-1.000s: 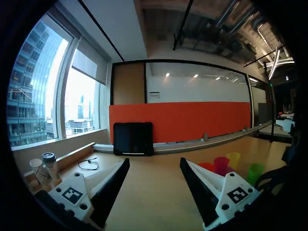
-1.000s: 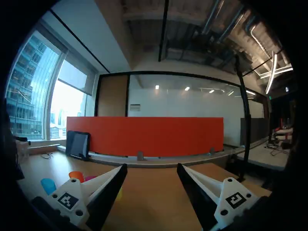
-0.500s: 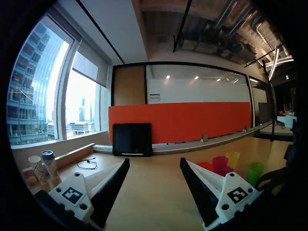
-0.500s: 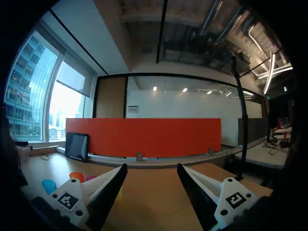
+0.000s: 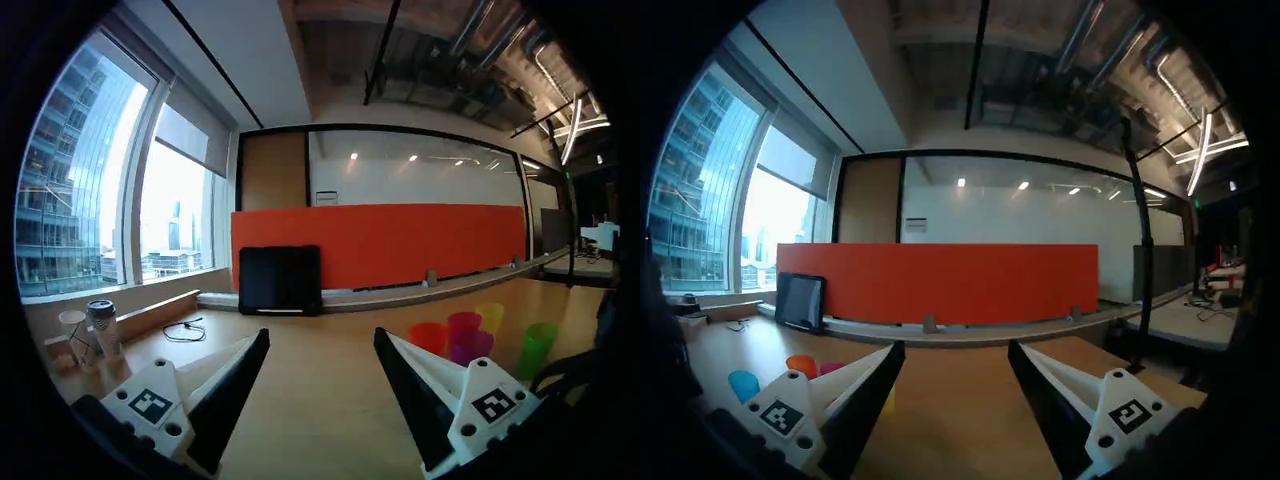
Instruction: Pour water
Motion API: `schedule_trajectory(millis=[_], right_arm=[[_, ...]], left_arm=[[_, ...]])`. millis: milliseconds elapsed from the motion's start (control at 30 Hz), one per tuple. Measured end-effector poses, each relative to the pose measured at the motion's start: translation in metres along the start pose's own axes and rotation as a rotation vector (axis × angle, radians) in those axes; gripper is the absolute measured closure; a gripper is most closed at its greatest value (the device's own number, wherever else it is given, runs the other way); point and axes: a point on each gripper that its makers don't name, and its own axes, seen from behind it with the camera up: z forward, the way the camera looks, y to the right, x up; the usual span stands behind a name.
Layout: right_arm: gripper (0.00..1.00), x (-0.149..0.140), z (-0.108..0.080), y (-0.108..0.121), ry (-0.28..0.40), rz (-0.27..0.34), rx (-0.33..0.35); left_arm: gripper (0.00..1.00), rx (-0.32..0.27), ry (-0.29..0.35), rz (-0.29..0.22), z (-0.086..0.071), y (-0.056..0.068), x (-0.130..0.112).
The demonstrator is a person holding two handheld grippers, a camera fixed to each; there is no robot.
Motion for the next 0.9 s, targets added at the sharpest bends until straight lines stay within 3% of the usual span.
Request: schedule_trajectory(millis=[400,900], right_arm=[[0.00,0.006,0.001,-0.008,0.006,-0.004,0.001],[0.00,0.011,0.005,-0.017,0.014,-0.008,0.014]], left_arm=[[0.03,0.002,-0.013,-0.028,0.003,-0.011,-0.018],[0.03,-0.005,-0.025,-0.050,0.005,-0.010,-0.031]])
